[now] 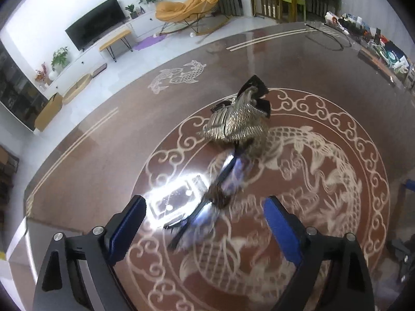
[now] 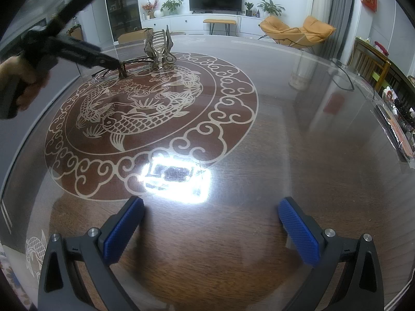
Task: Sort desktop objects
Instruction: 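Grasp the eyeglasses by the frame with the left tool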
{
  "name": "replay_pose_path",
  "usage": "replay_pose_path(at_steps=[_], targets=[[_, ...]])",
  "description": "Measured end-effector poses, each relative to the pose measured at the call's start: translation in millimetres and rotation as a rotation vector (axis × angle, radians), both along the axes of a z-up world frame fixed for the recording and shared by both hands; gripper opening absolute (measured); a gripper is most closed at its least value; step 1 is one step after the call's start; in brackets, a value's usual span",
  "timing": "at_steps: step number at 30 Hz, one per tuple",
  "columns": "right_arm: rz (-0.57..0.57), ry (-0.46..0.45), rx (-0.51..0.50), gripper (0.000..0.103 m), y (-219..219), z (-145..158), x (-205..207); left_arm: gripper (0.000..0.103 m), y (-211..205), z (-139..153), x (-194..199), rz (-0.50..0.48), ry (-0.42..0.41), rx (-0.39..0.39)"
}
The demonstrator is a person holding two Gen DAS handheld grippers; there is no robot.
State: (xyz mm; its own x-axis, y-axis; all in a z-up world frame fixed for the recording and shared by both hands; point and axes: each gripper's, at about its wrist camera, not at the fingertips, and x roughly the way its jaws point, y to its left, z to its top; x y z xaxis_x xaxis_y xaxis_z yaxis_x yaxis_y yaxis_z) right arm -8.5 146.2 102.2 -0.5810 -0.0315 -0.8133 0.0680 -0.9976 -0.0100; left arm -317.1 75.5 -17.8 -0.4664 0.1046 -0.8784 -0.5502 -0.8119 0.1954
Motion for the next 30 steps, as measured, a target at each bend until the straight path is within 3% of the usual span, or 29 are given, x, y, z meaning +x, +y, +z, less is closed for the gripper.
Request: replay_pose_path(at_steps=[6, 10, 12, 14, 15, 19, 24, 28, 30], targets=[[0.000, 0.000, 0.000, 0.103, 1.0, 0.7, 0.3, 0.093, 16.9, -26.8, -12.0, -0.044, -0.038, 0.005], [0.000, 0.000, 0.000, 0.103, 0.5, 0.3, 0.1, 0.089, 13.1, -26.9, -16.8, -0.029, -0.060, 0.079], [0.000, 0.000, 0.000, 0.103, 0.0, 0.0, -0.1, 0.071, 8.3, -25.4, -13.9, -0.035, -0.086, 0.144], [0.000, 0.000, 0.000, 0.103, -0.1, -0.1, -0.1, 0.037, 5.1, -21.2, -5.9, -0.025, -0.068, 0.170], [0.000, 0.000, 0.000, 0.103, -0.1, 0.0, -0.1, 0.029, 3.6, -19.8, -1.7, -0.014, -0.065, 0.178], [0.000, 0.000, 0.000, 0.103, 0.9, 0.7, 0.2, 0.025, -5.2, -18.5, 26.6, 0.065, -0.030, 0.188], [0.007, -0.005, 0.001, 0.103, -0.3, 0.1, -0.7, 0.025, -42.4, -20.7, 65.2, 0.298, -0.001, 0.267], [0.088, -0.003, -0.200, 0.103, 9.4, 13.1, -26.4, 0.025, -66.8, -19.4, 106.6, 0.392, 0.035, 0.253], [0.128, 0.028, -0.212, 0.103, 3.1, 26.9, -63.6, 0.025, -72.1, -17.7, 124.6, 0.415, 0.048, 0.254]])
